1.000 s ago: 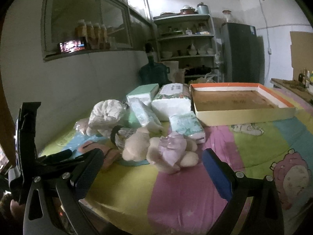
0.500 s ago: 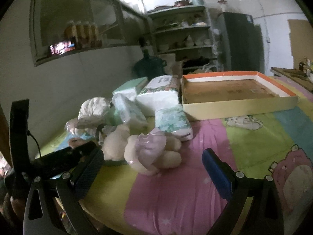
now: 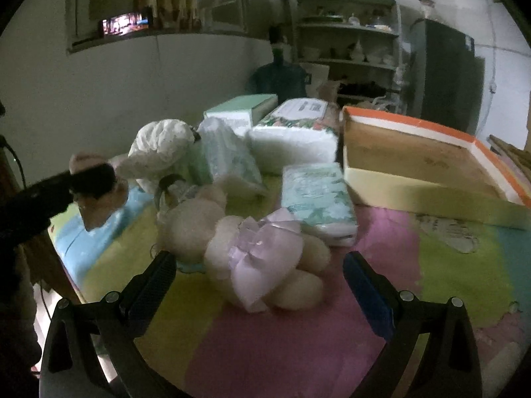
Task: Organize soft objects
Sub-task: 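Carry the pink package with the left tool into the cardboard box while the right tool carries the bear there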
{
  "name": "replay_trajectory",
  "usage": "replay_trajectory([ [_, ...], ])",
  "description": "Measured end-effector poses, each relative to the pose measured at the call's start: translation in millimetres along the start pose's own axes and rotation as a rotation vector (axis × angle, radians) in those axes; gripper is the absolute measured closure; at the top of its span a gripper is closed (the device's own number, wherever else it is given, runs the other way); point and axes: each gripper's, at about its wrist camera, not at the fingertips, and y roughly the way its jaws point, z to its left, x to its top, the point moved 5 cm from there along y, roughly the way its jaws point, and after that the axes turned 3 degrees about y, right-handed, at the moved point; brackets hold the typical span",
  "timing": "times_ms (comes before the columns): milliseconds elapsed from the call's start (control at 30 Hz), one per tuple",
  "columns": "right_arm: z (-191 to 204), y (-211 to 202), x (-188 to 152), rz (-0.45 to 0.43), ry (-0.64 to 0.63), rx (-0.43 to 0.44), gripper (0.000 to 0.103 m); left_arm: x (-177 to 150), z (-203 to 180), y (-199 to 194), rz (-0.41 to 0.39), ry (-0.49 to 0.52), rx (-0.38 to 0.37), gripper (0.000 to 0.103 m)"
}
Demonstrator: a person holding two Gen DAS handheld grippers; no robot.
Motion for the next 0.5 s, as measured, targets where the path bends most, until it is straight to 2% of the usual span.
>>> replay_trajectory([
  [67,1,4,-1,0.018,0.003,0.005,0.015,1,5,0,0.004,-0.004,-0.001,0.054],
  [100,0,5,-3,0.027,0.003,-0.01,0.034,3,6,1,0.006,-0.007,0.0,0.054],
  [133,0,4,-3,0.023,-0.006,-0.035,0.045,3,7,1,0.006,-0.012,0.0,0.054],
  [267,-2,-4,-2,0.015,0.027,0.02,0.048,12,5,4,0.003,-0.008,-0.001,0.054],
  [500,-6,-28,10,-0.046,0.039,0.036,0.048,29,-13,6,-0.019,0.038,-0.016,0.054],
])
